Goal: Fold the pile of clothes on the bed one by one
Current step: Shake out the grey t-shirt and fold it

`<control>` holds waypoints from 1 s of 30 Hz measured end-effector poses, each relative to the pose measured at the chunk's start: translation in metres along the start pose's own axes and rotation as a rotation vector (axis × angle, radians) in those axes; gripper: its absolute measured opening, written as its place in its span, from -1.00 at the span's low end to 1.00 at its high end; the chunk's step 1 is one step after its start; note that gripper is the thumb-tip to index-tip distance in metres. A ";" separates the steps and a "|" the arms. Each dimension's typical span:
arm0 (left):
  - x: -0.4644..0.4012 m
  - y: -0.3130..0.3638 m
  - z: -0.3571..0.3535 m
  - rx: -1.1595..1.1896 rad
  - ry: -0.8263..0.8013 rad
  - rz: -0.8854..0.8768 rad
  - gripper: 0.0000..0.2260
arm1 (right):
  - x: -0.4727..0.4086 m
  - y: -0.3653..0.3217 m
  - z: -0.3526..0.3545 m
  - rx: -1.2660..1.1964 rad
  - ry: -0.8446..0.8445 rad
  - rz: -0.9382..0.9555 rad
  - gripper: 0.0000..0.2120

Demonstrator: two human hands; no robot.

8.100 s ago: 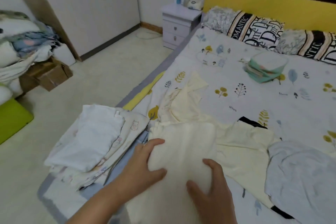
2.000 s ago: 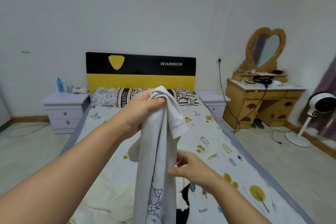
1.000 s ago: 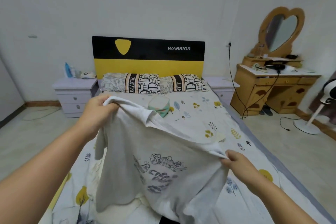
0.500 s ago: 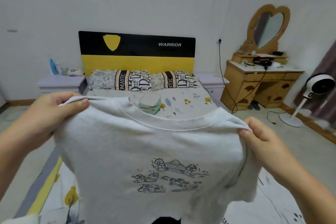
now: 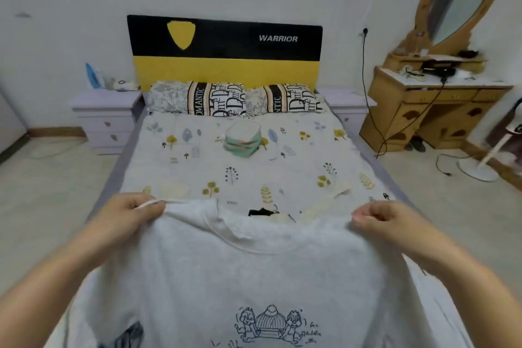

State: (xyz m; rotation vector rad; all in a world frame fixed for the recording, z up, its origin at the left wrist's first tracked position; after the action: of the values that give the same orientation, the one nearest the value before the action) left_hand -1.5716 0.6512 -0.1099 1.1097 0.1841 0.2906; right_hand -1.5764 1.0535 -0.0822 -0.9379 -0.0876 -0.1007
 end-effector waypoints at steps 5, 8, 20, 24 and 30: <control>-0.014 -0.100 -0.064 -0.190 0.004 0.098 -0.76 | -0.048 0.103 -0.077 0.076 0.046 -0.095 -0.64; -0.029 -0.144 -0.095 -0.300 0.000 0.129 -0.74 | -0.077 0.147 -0.106 0.128 0.098 -0.109 -0.74; -0.148 -0.194 -0.151 -0.482 0.309 -0.086 -0.88 | -0.231 0.202 -0.154 0.193 0.363 0.082 -0.81; -0.174 -0.247 -0.180 -0.588 0.299 0.040 -0.85 | -0.270 0.239 -0.186 0.248 0.338 -0.023 -0.79; -0.173 -0.342 -0.243 -0.933 -0.131 0.218 -0.61 | -0.266 0.333 -0.252 0.504 0.042 -0.293 -0.59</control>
State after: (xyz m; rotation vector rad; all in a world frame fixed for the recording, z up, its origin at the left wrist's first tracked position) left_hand -1.7587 0.6614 -0.5227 0.2158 -0.1863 0.4356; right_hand -1.7904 1.0584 -0.5286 -0.4139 -0.2012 -0.3523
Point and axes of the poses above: each hand's wrist, its own x-axis away from the middle knuckle, its own z-axis out of the back of the hand, y = z × x, the point moved 9 cm from there along -x, towards the middle knuckle, and after that the axes turned 9 degrees about y, right-handed, at the moved point
